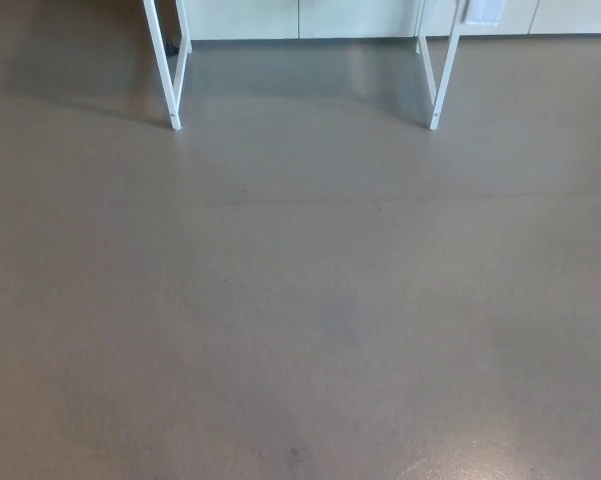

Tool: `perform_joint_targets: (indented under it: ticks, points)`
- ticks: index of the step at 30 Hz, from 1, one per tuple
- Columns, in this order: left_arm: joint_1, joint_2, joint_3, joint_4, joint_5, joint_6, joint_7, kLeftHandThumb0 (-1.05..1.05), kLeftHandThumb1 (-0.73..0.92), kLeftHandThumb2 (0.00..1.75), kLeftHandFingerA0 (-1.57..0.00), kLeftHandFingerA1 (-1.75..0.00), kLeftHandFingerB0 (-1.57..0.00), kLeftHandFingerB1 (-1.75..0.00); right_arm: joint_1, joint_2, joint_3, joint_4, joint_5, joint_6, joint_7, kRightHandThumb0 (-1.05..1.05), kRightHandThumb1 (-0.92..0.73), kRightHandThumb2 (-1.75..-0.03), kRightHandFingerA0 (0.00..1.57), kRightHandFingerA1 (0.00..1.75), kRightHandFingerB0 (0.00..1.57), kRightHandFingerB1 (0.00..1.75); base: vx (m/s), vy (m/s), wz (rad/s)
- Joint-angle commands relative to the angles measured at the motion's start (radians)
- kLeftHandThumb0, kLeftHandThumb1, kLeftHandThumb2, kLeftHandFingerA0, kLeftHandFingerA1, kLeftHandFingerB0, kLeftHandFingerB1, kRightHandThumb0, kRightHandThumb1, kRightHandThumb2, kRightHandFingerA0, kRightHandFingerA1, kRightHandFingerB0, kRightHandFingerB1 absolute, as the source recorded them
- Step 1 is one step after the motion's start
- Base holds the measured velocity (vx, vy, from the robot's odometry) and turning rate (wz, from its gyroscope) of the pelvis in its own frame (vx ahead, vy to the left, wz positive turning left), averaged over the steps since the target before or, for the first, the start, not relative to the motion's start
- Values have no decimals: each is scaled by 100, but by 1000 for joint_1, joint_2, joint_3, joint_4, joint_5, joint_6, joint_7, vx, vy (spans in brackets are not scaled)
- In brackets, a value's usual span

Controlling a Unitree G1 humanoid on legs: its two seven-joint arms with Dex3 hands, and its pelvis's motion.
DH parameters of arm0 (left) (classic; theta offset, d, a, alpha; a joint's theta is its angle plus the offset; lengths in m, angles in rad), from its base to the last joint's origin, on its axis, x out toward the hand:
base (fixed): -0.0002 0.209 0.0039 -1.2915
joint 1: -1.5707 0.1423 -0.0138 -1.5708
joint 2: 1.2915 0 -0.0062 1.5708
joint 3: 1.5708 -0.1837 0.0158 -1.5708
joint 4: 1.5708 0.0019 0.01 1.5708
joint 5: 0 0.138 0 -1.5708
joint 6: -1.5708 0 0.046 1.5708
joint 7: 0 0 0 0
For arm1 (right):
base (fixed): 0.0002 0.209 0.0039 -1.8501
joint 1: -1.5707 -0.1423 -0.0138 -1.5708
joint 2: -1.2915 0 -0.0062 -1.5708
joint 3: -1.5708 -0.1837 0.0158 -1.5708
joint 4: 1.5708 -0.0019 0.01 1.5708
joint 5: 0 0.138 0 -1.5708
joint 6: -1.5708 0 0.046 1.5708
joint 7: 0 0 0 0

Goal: The robot walk towards a table in front and uses its left hand to pick up the pot from the base and pour water to the cup on the right hand side

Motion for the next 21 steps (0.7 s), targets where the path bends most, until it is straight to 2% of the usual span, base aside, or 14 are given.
perform_joint_targets:
  ticks: [1,6,7,9,12,13,16,17,21]
  points:
    - [-8,22,9,22,-42,-63,-57,-4,44,86,-36,-57,-17,-48,-8,-37,-34,80,67,-5,67,-12,-56,-95,26,54,9,46,0,0,0]
    - [-20,32,10,50,-49,-74,-61,-3,44,86,-36,-57,-18,-48,-20,-38,-51,89,92,15,66,-13,-53,-93,28,54,8,46,0,0,0]
    - [-21,32,9,47,-50,-78,-61,-3,44,87,-42,-60,-19,-49,-19,-36,-44,87,87,9,66,-12,-55,-94,29,55,8,45,0,0,0]
    - [-21,30,6,38,-51,-83,-62,-3,43,86,-43,-60,-21,-49,-23,-37,-42,101,92,-3,83,-12,-56,-95,28,55,6,45,0,0,0]
    - [-18,19,5,6,-61,-76,-66,-2,42,85,-36,-57,-20,-49,-22,-25,-51,78,120,13,92,-11,-54,-94,28,55,7,46,0,0,0]
    - [-9,12,10,-17,-74,-80,-85,-2,57,56,-43,-40,-33,-35,-18,-24,-47,71,123,11,104,-11,-54,-94,25,54,6,45,156,40,30]
    - [1,7,12,-45,-89,-65,-100,-1,57,56,-41,-38,-32,-34,-16,-24,-45,68,131,14,110,-11,-54,-94,25,54,5,45,16,3,13]
    - [3,4,17,-56,-107,-59,-126,2,43,86,-24,-53,-18,-48,-28,-25,-51,93,140,4,122,-11,-55,-95,26,54,5,45,-57,-19,41]
    - [12,-5,26,-94,-141,-36,-171,3,44,86,-23,-52,-17,-48,-60,-31,-65,158,152,-14,137,-12,-54,-94,29,55,6,45,-46,0,3]
